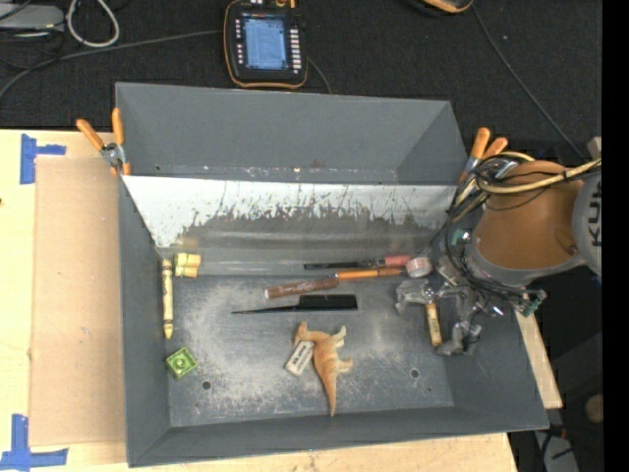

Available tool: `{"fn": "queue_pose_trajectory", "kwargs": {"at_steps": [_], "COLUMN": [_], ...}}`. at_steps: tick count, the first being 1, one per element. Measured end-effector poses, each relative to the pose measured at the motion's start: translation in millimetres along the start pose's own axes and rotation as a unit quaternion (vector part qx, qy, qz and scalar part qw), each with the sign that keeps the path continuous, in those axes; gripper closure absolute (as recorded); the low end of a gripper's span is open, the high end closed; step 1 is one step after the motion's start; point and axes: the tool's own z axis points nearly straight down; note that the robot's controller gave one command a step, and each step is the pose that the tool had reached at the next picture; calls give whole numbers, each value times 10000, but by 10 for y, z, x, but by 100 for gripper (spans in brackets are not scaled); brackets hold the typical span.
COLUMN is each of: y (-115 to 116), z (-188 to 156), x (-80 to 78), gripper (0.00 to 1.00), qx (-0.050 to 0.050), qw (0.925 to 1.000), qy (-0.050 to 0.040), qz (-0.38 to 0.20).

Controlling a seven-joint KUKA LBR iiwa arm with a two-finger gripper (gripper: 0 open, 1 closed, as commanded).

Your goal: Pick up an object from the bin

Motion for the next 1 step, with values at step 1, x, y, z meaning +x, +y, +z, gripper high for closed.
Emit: {"fn": "queue_pose_trajectory", "kwargs": {"at_steps": [1], "y": [-80], "z": [-295], "x": [-33], "gripper": [0], "qx": [-18], "qw": [9824], "qy": [-44], "qz": [-1866]}}
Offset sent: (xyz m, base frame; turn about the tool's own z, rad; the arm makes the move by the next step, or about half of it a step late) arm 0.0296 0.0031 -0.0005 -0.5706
